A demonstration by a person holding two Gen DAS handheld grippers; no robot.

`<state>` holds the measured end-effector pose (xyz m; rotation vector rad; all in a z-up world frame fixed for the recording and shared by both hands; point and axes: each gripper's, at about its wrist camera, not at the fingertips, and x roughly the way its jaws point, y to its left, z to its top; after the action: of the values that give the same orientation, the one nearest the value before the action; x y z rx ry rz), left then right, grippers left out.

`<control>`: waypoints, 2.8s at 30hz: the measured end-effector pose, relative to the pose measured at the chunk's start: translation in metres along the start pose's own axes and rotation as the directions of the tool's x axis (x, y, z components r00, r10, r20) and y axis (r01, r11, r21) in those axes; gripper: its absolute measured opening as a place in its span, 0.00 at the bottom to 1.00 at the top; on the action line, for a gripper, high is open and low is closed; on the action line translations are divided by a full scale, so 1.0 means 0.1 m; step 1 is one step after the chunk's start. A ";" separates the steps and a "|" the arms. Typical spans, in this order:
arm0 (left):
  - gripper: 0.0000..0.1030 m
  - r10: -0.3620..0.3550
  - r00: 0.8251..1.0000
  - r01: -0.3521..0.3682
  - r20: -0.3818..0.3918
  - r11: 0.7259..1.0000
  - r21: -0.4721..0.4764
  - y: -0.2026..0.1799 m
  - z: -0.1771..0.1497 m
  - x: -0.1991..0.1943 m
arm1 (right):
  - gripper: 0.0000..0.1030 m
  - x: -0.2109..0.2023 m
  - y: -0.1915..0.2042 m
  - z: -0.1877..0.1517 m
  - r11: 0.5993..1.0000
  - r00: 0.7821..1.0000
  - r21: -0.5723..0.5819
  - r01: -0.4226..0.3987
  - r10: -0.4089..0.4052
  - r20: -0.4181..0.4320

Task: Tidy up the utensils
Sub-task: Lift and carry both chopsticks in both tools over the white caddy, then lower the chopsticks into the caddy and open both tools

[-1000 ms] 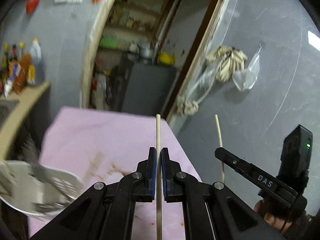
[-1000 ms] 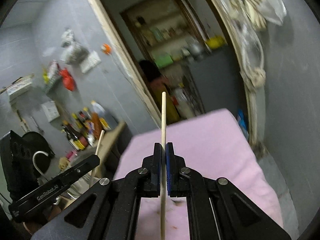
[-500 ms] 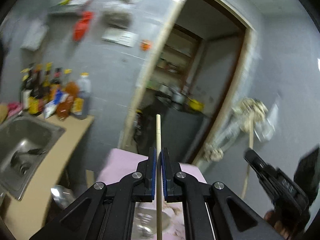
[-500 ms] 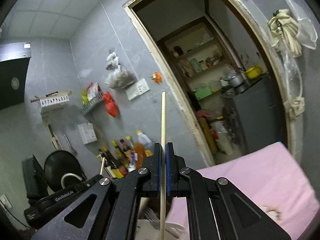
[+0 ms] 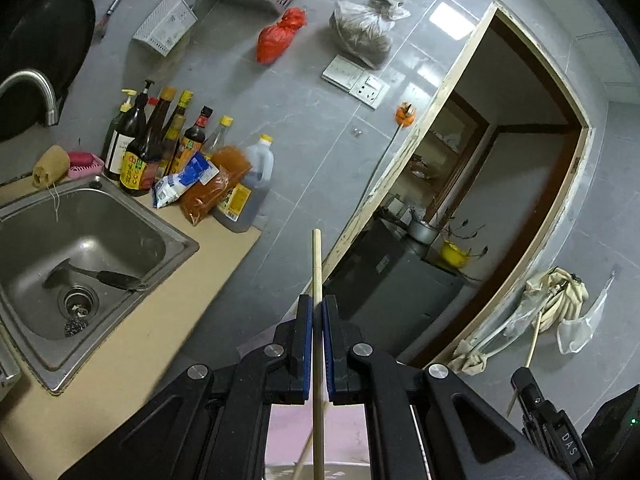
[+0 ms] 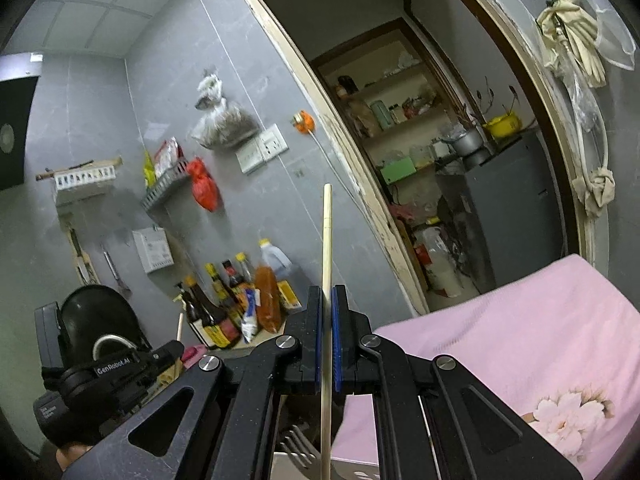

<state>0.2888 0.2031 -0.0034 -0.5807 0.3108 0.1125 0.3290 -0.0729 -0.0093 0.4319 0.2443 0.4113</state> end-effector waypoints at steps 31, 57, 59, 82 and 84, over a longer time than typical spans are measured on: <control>0.05 -0.022 1.000 0.021 0.014 0.996 0.089 -0.14 -0.36 0.24 | 0.04 0.06 -0.13 -0.21 1.000 1.000 0.012 -0.019 0.019 -0.019; 0.13 -0.024 0.995 0.044 -0.095 0.974 0.220 -0.19 -0.47 -0.07 | 0.05 -0.24 -0.02 -0.25 0.997 0.993 -0.079 0.008 -0.018 -0.118; 0.21 -0.026 0.995 0.047 -0.101 0.976 0.211 -0.18 -0.48 -0.11 | 0.05 -0.26 0.00 -0.25 0.996 0.991 -0.092 0.005 -0.017 -0.134; 0.92 0.010 0.998 0.007 -0.068 0.970 0.245 -0.53 -0.47 -1.01 | 0.69 -1.42 -0.03 0.12 0.983 0.983 -0.171 0.067 -0.095 -0.157; 0.93 0.017 0.997 0.001 -0.071 0.968 0.251 -0.58 -0.53 -1.14 | 0.77 -1.58 -0.06 0.15 0.979 0.982 -0.188 0.078 -0.109 -0.156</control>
<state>0.1788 0.1235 0.0218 -0.3330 0.3919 0.0587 0.1949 -0.1516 0.0242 0.2063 0.3835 0.3733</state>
